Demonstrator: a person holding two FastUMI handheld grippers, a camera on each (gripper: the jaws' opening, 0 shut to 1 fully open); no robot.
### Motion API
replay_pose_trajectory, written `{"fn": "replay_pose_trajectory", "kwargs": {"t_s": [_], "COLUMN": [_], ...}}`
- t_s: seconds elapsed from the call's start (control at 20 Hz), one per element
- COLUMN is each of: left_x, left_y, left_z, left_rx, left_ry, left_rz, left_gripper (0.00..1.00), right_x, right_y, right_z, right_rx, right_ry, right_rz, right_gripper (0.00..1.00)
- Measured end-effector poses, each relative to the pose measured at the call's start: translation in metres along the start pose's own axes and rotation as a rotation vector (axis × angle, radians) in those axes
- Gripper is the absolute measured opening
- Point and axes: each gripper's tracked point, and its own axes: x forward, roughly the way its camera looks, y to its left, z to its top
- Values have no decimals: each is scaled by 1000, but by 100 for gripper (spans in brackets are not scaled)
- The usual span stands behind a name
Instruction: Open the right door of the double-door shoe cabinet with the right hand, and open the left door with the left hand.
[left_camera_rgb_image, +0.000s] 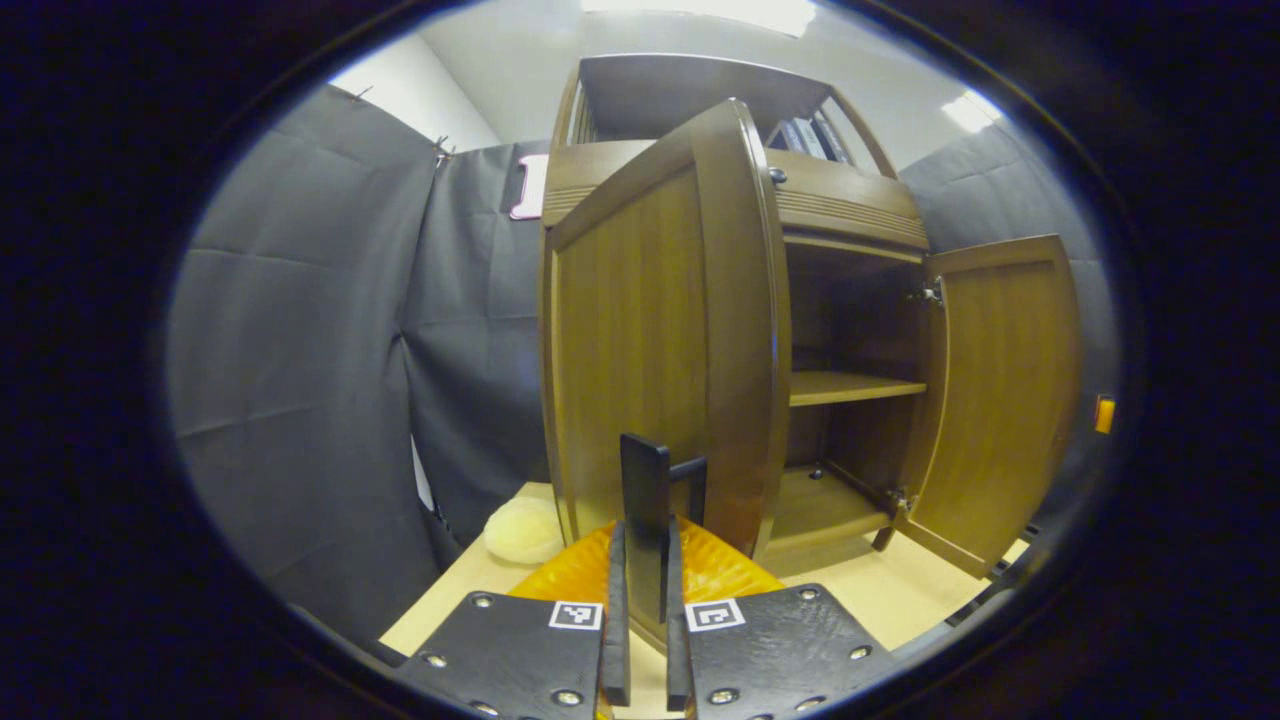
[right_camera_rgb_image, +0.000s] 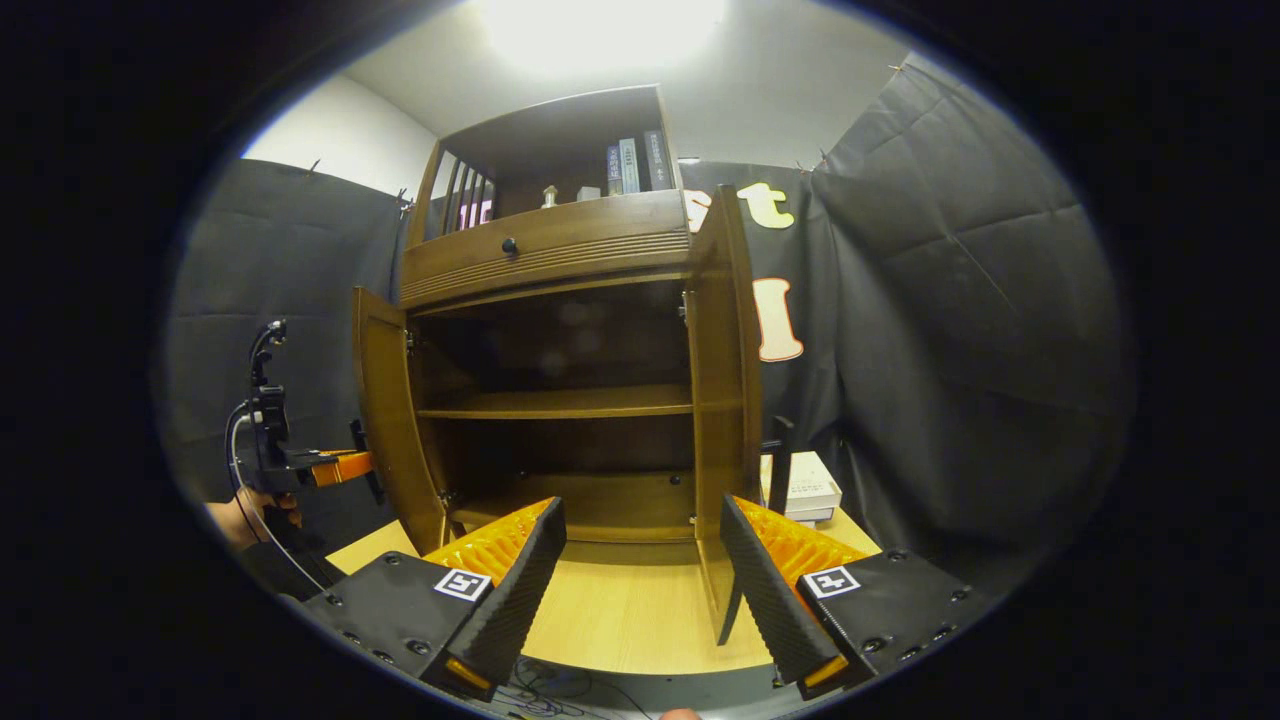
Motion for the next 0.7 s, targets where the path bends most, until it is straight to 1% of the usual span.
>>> {"fn": "replay_pose_trajectory", "kwargs": {"t_s": [0.05,0.1,0.15,0.2,0.25,0.3,0.35,0.45,0.55,0.6,0.65,0.7], "left_x": [-1,0,-1,-1,-1,-1,-1,-1,-4,-2,-2,-3], "left_y": [0,-1,-1,0,3,5,5,14,34,37,39,42], "left_z": [4,8,7,8,9,8,8,9,8,7,6,6], "left_rx": [5,7,6,4,0,-7,-13,-2,1,-5,-12,-14], "left_ry": [-5,-8,-9,-8,-6,-4,-5,-16,-24,-23,-20,-17], "left_rz": [-3,-3,-2,2,9,13,15,50,86,88,95,103], "left_gripper": [18,18,15,15,14,12,11,8,5,5,7,7], "right_x": [0,-1,-1,0,-5,-5,-5,-5,-6,-5,-3,-3], "right_y": [6,12,18,24,28,32,36,44,53,57,62,67], "right_z": [-1,-1,-1,-1,1,2,2,5,7,7,6,6], "right_rx": [-4,-7,-11,-15,-20,-26,-31,-37,-40,-42,-43,-42], "right_ry": [1,3,4,3,1,-1,-2,-6,-8,-6,-4,-4], "right_rz": [1,4,7,9,10,12,12,13,18,21,24,30], "right_gripper": [98,92,92,100,100,92,92,92,92,95,97,100]}}
